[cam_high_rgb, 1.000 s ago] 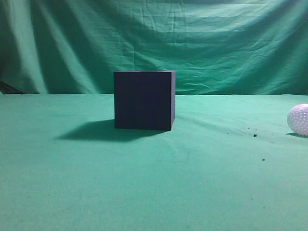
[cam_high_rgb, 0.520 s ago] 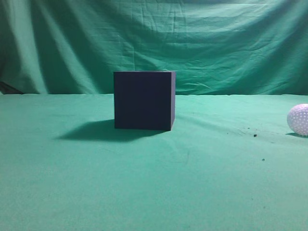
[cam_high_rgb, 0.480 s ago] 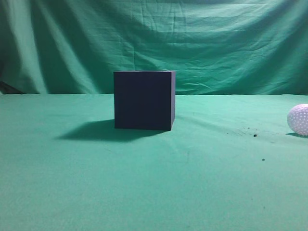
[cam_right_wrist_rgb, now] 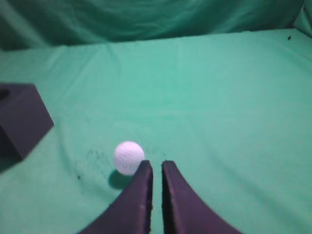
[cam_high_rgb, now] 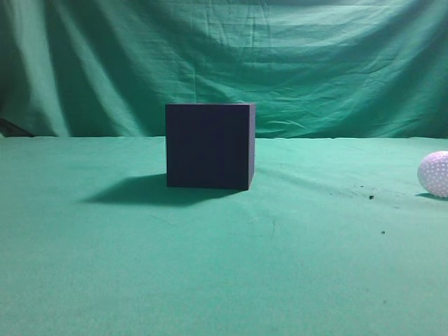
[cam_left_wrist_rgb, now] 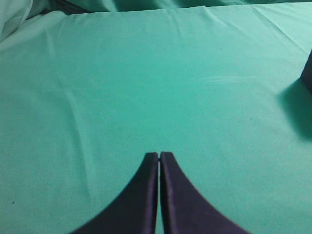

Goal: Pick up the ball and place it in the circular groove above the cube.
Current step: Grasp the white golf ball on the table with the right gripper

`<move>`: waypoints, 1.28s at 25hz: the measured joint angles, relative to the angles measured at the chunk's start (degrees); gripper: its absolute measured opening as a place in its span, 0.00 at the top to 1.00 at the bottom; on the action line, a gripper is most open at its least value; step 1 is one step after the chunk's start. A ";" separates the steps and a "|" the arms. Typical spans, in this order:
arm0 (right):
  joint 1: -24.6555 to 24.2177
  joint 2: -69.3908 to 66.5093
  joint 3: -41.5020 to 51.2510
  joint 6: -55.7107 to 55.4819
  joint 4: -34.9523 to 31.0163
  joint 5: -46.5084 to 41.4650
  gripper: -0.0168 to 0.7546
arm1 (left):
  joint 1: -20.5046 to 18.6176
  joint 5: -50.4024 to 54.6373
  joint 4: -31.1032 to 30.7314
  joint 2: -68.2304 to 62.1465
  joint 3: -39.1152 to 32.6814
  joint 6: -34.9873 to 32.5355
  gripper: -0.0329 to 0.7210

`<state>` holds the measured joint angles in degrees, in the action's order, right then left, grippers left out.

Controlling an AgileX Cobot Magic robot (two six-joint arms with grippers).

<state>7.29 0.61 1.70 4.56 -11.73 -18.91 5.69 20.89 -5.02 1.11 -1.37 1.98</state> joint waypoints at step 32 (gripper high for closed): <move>0.00 -51.43 -32.86 15.87 -7.41 -19.30 0.98 | 0.00 0.00 0.00 0.00 0.00 0.00 0.96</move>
<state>7.29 -50.83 -31.16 20.44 -19.14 -38.20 5.69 20.89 -5.02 1.11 -1.37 1.98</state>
